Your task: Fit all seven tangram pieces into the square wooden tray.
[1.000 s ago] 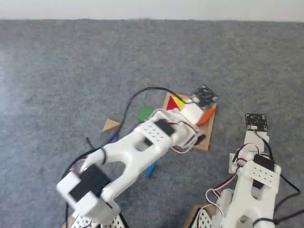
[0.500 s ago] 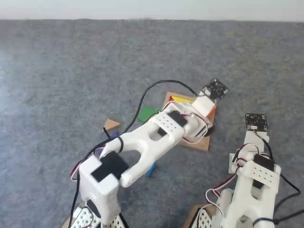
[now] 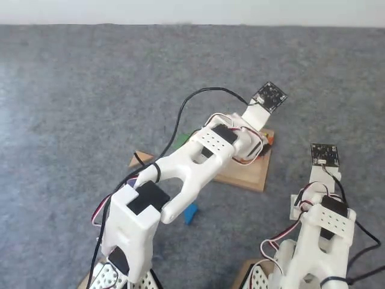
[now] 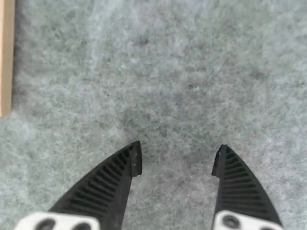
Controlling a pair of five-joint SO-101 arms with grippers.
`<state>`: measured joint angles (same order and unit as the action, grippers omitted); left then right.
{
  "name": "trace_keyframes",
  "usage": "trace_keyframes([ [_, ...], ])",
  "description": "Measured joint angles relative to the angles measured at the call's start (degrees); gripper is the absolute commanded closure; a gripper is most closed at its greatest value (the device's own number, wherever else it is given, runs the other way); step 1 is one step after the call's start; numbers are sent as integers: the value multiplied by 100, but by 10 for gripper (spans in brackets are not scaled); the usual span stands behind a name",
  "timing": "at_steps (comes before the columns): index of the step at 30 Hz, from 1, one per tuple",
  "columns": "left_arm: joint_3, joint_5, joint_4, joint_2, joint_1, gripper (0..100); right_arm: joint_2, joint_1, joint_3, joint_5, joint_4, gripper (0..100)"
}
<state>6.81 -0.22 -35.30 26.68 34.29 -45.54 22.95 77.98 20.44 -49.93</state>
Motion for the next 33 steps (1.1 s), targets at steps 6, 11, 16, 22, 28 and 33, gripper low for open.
trace_keyframes([
  [6, -9, -9, 0, 9, -18, 754, 0, 0, 0, 0, 0, 750],
  [11, -9, -18, 0, 9, -9, 754, 0, 0, 0, 0, 0, 750],
  [16, -70, -18, 0, 141, -9, 773, 0, 0, 0, 0, 0, 750],
  [22, -862, 0, -440, 703, -9, 774, 0, 0, 0, 0, 0, 750],
  [28, -1565, -18, -703, 1134, -9, 775, 0, 0, 0, 0, 0, 750],
  [33, -2022, -18, -932, 1398, -79, 776, 0, 0, 0, 0, 0, 750],
])
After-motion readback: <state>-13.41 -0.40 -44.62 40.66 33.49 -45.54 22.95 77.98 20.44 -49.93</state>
